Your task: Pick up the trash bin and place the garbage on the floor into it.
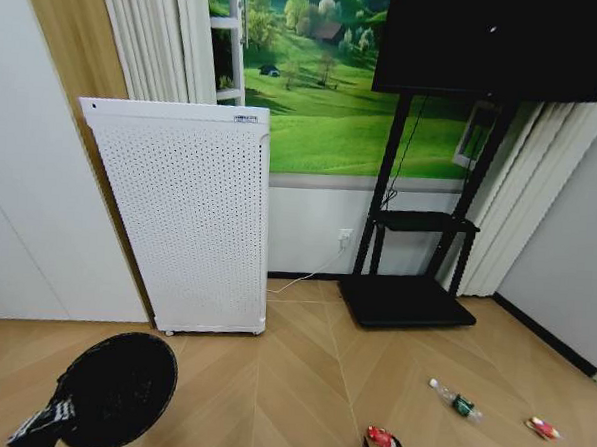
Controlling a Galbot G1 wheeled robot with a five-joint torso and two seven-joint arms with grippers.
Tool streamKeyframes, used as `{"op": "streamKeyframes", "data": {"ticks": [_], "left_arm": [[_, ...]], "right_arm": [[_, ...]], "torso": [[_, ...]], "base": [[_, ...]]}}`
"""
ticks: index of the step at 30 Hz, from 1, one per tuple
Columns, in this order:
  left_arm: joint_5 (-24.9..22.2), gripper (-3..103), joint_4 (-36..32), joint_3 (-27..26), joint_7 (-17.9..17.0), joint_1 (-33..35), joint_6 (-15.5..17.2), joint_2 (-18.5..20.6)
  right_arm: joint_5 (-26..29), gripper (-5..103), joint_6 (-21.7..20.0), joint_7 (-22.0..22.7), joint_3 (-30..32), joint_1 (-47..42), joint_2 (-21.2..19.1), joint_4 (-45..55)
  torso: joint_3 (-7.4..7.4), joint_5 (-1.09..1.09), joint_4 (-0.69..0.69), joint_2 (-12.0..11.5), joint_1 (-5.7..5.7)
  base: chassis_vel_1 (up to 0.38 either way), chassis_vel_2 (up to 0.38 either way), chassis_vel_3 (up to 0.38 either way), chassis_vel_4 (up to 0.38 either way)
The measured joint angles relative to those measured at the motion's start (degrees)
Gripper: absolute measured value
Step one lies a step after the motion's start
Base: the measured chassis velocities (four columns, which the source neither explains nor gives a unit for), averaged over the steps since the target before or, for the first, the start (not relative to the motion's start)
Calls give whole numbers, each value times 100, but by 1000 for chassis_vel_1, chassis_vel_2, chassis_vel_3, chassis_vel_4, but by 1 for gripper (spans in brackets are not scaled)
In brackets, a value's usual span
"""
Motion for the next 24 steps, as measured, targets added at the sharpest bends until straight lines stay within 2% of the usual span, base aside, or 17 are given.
{"op": "streamKeyframes", "data": {"ticks": [1,3,4,5,6,9,10,12,21,24], "left_arm": [[5,6,0,11,-2,-2,5,8],[0,6,-8,11,-16,-5,12,40],[0,6,-8,11,-16,-5,12,40],[-12,6,-12,-11,-17,0,13,58],[-12,6,-12,-11,-17,0,13,58],[-26,6,52,-74,-12,27,-8,56],[-26,6,52,-74,-12,27,-8,56],[-14,6,115,-77,3,38,-34,24],[15,6,155,11,15,-39,-37,55],[26,6,249,69,65,-79,-18,125]], "right_arm": [[15,95,-10,38,-4,11,0,-5],[90,86,-67,130,-33,38,9,-18],[90,86,-67,130,-33,38,9,-18],[119,80,-99,151,-49,46,18,-21],[119,80,-99,151,-49,46,18,-21],[124,65,-130,199,-60,32,31,-3],[124,65,-130,199,-60,32,31,-3],[126,57,-131,202,-55,-6,14,17],[373,55,-225,127,-27,-242,-100,471],[747,55,-239,8,-27,-394,-167,887]], "torso": [[0,0,0,0,0],[0,0,1,0,0],[0,0,1,0,0],[0,1,0,0,0],[0,1,0,0,0],[0,0,2,0,0],[0,0,2,0,0],[0,0,1,0,0],[0,2,0,0,0],[0,2,-1,0,0]], "base": [[0,0,0,0],[0,0,0,0],[0,0,0,0],[0,0,0,0],[0,0,0,0],[0,0,0,0],[0,0,0,0],[0,0,0,0],[0,0,0,0],[0,0,0,0]]}}
